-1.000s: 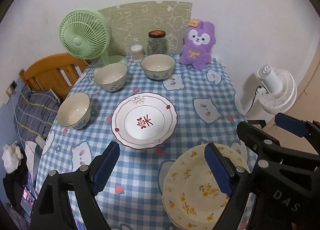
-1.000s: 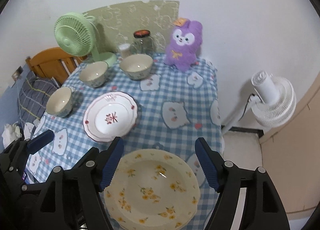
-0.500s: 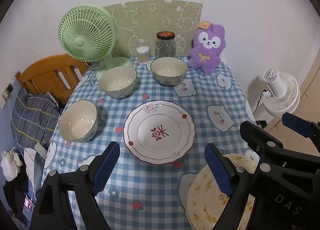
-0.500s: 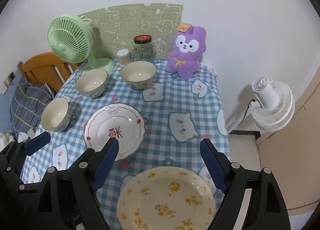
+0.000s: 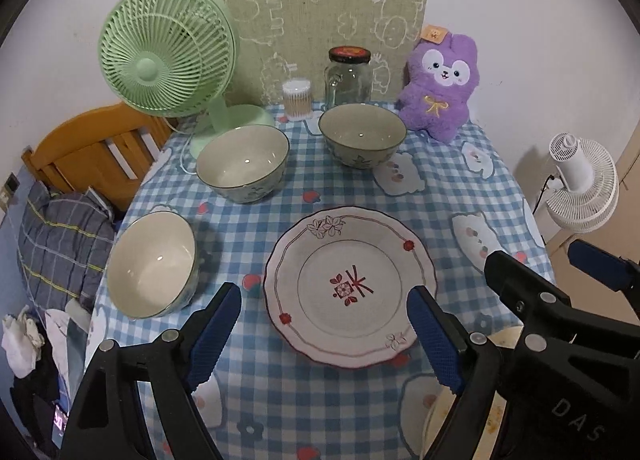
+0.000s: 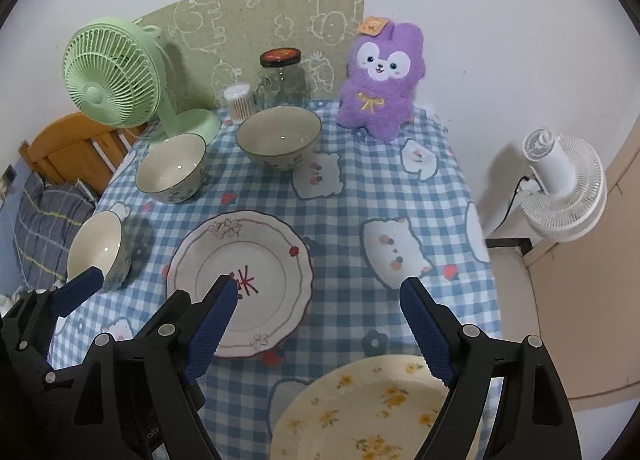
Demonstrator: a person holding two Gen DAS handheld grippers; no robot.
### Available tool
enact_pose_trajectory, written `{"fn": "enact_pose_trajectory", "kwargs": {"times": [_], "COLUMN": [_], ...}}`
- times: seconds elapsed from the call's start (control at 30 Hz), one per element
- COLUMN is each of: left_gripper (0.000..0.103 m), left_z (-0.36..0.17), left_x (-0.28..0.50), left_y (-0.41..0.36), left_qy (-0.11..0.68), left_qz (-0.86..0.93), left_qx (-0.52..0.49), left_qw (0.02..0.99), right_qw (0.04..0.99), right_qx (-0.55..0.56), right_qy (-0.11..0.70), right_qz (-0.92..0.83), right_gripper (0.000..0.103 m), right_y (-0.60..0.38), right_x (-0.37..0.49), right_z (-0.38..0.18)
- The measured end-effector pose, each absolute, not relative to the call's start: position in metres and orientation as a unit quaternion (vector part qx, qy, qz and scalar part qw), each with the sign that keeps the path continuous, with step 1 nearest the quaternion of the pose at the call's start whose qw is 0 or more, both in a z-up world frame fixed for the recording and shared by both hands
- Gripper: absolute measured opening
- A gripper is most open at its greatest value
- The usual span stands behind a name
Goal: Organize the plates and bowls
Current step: 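Open both grippers and pull them back from the cream plates, then move both grippers down to the rim of the white red-rimmed plate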
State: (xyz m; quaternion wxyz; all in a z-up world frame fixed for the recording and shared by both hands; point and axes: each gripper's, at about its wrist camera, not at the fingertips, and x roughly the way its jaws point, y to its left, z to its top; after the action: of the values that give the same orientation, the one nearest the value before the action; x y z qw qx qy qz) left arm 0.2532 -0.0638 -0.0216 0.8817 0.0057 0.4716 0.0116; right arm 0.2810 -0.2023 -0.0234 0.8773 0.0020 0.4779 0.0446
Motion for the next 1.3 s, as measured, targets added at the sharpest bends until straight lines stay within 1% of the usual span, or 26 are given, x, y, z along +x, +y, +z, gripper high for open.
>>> {"fn": "enact_pose_trajectory", "kwargs": {"times": [0.3, 0.43, 0.73, 0.77, 0.83, 1.0, 1.07, 1.13, 1.23, 1.3], "left_gripper": [0.085, 0.08, 0.08, 0.078, 0.069, 0.068, 0.068, 0.068, 0.068, 0.068], "left_z": [-0.047, -0.059, -0.089, -0.092, -0.1, -0.113, -0.118, -0.122, -0.13, -0.134], "left_x": [0.275, 0.284, 0.3, 0.302, 0.306, 0.312, 0.313, 0.314, 0.317, 0.318], "left_y": [-0.048, -0.041, -0.034, -0.033, -0.032, -0.032, -0.033, -0.033, -0.029, -0.027], "left_qy": [0.472, 0.48, 0.504, 0.508, 0.519, 0.532, 0.533, 0.534, 0.546, 0.55], "left_qz": [0.004, -0.002, -0.004, -0.006, -0.015, -0.015, -0.013, -0.006, -0.004, 0.001], "left_qx": [-0.007, -0.01, -0.007, -0.008, -0.011, -0.007, -0.003, 0.001, -0.009, -0.012], "left_qw": [0.882, 0.877, 0.864, 0.861, 0.854, 0.847, 0.846, 0.846, 0.838, 0.835], "right_qw": [0.876, 0.869, 0.851, 0.849, 0.845, 0.839, 0.836, 0.832, 0.825, 0.823], "right_qx": [-0.006, -0.016, -0.028, -0.03, -0.034, -0.044, -0.046, -0.042, -0.035, -0.034], "right_qy": [0.48, 0.492, 0.519, 0.523, 0.529, 0.537, 0.541, 0.547, 0.557, 0.562], "right_qz": [0.046, 0.059, 0.069, 0.069, 0.071, 0.079, 0.081, 0.082, 0.082, 0.083], "right_gripper": [0.085, 0.085, 0.085, 0.085, 0.085, 0.085, 0.083, 0.079, 0.075, 0.074], "right_y": [-0.185, -0.176, -0.165, -0.163, -0.161, -0.158, -0.158, -0.158, -0.159, -0.158], "right_x": [0.302, 0.314, 0.335, 0.337, 0.341, 0.348, 0.35, 0.352, 0.355, 0.356], "right_z": [-0.047, -0.061, -0.091, -0.095, -0.101, -0.114, -0.12, -0.125, -0.134, -0.139]}}
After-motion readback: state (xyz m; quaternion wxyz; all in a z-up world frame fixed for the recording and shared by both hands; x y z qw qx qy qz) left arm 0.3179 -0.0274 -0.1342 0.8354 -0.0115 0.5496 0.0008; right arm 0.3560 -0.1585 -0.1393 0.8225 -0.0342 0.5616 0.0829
